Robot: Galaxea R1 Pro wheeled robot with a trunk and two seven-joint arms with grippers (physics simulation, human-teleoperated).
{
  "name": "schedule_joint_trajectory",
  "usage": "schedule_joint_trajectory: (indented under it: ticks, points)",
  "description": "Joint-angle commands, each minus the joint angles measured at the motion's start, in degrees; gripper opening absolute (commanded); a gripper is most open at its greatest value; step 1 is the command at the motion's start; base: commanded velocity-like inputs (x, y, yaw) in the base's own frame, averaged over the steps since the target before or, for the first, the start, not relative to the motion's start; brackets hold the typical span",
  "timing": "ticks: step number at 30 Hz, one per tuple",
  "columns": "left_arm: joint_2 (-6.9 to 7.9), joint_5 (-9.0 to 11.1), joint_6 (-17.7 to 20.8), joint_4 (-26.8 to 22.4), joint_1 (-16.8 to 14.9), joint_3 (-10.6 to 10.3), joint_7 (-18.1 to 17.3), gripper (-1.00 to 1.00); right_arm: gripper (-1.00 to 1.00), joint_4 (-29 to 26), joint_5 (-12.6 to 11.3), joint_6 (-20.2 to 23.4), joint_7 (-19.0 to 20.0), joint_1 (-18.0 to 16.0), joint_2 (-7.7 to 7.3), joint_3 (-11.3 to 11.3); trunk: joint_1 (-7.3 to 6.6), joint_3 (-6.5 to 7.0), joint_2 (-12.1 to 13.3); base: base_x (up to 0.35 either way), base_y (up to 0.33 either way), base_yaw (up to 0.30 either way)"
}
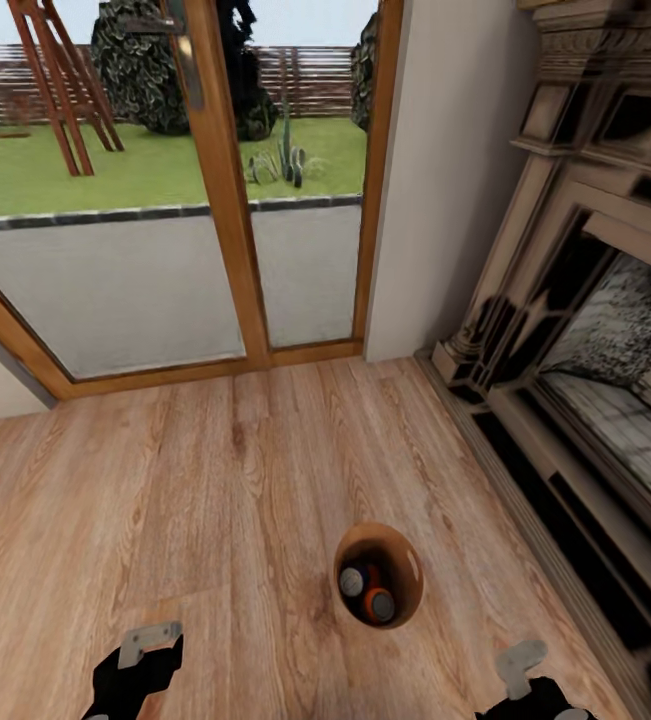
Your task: Put the three can of soda from the living room inside the tash can in the kitchen.
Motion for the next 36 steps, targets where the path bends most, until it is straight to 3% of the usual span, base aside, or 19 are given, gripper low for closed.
schedule_joint_trajectory:
  ticks: [1, 9, 14, 15, 18, 25, 26, 29, 33, 36]
  points:
    - [-0.01, -0.04, -0.39, 0.24, 0.00, -0.02, -0.07, 1.00, 1.00, 0.08, -0.03, -0.73, 0.39, 0.83, -0.19, -0.56, -0.23, 0.19, 0.42, 0.000, 0.000, 0.000]
    - [-0.17, -0.01, -5.35, 1.71, 1.37, -0.50, -0.41, 1.00, 1.00, 3.58, -0.21, -10.58, 3.42, 6.16, -0.73, -4.66, -1.98, 1.62, 3.62, 0.000, 0.000, 0.000]
    - [-0.87, 0.08, -10.40, 6.68, 2.63, -3.90, -0.45, 1.00, 1.00, 12.55, -0.23, -18.46, 5.88, 6.95, -0.61, -5.74, -3.08, 2.52, 5.63, 0.000, 0.000, 0.000]
    - [-1.26, 0.11, -12.55, 9.07, 2.89, -5.79, -0.43, 1.00, 1.00, 17.71, -0.24, -23.38, 6.37, 7.09, -0.48, -7.02, -3.30, 2.70, 6.03, 0.000, 0.000, 0.000]
    - [-2.08, 0.08, -14.30, 12.74, 3.09, -7.20, -0.42, 1.00, 1.00, 23.01, -0.24, -28.27, 6.74, 7.14, -0.32, -9.37, -3.96, 3.24, 7.23, 0.000, 0.000, 0.000]
    - [-5.54, 0.06, -17.82, 21.87, 3.22, -10.01, -0.51, 1.00, 1.00, 30.96, -0.30, -34.15, 6.94, 7.14, -0.21, -11.15, -5.50, 4.50, 10.04, 0.000, 0.000, 0.000]
    - [-7.93, 0.08, -21.14, 28.76, 3.19, -11.72, -1.13, 1.00, 1.00, 35.47, -0.37, -36.33, 6.97, 7.14, -0.19, -11.46, -5.72, 4.68, 10.44, 0.000, 0.000, 0.000]
    - [-8.88, 0.13, -22.81, 32.33, 3.18, -12.21, -1.98, 1.00, 1.00, 37.68, -0.39, -37.21, 6.98, 7.14, -0.17, -11.52, -6.38, 5.21, 11.65, 0.000, 0.000, 0.000]
    - [-11.25, 0.49, -26.49, 41.16, 3.17, -12.69, -5.08, 1.00, 1.00, 46.05, -0.41, -44.21, 6.97, 7.02, -0.12, -12.56, -7.25, 5.93, 13.25, 0.000, 0.000, 0.000]
    - [-11.93, 0.57, -28.89, 45.58, 3.17, -12.71, -6.11, 1.00, 1.00, 49.85, -0.41, -46.22, 6.98, 6.85, -0.09, -13.04, -7.91, 6.47, 14.45, 0.000, 0.000, 0.000]
